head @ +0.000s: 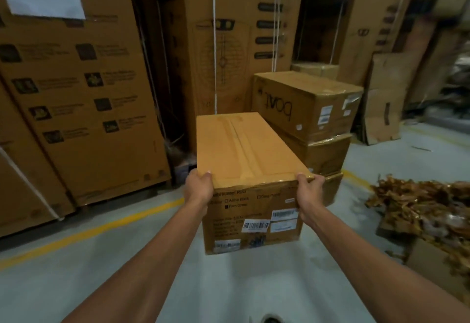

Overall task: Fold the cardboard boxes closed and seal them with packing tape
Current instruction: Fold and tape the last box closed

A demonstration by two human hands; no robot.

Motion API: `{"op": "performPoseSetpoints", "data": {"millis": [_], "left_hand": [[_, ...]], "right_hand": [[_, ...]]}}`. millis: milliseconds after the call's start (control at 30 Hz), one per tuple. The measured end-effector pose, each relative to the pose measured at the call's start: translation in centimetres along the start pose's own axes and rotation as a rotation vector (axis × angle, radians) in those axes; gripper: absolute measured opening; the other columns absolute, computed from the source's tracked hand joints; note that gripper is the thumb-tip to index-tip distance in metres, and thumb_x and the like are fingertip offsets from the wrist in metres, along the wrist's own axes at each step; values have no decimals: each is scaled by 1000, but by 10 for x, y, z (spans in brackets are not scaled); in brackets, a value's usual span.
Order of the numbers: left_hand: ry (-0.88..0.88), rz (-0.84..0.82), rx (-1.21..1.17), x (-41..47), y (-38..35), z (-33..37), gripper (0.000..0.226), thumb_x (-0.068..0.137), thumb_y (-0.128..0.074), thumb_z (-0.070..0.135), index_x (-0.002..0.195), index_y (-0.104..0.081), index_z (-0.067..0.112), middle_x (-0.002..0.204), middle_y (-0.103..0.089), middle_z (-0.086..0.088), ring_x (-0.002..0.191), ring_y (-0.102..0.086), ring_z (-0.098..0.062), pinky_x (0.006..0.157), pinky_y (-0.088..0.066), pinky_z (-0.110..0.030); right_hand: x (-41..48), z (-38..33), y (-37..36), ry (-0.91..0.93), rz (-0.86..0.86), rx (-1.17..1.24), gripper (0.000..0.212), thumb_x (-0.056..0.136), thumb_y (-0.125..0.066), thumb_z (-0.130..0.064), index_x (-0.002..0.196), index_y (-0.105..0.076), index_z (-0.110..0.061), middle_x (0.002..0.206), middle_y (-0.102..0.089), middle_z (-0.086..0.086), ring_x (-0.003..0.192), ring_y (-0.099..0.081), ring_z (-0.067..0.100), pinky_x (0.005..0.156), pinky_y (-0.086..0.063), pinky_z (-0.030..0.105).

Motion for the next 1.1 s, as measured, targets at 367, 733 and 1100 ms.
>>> {"op": "performPoseSetpoints", "data": {"millis": [367, 733, 1100], "left_hand": [[-28, -222, -68, 110, -210, -59, 72, 97, -47, 52, 156, -12, 32, 157, -34, -2, 143, -31, -33, 114, -33, -55], [-325, -183, 371, 181, -269, -50, 53, 106, -26, 47, 152, -30, 21, 154, -31, -16, 141, -27, -38, 111, -28, -47], [-345, -124, 367, 211, -292, -39, 46, 107, -25, 45, 140, -44, 18, 144, -36, -19, 131, -35, -41, 108, -34, -47]], "right_hand": [[186, 65, -17, -13, 331, 44, 63, 87, -71, -13, 140, -36, -15, 136, -46, 8, 118, -51, 24, 91, -44, 28], [246, 98, -91, 440, -136, -975, 93, 91, -53, 3, 155, -3, -42, 164, 14, 6, 148, -8, 39, 110, -35, 48], [284, 99, -105, 413, -259, -914, 107, 87, -54, 9, 153, 13, -43, 159, 30, 7, 149, 7, 40, 115, -27, 52]]}}
Point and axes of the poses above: each hand's wrist, its own x-axis towards the middle knuckle, its own y-axis out of the back of the hand, z = x × y, the point moved 3 cm from there along x, towards the middle knuckle
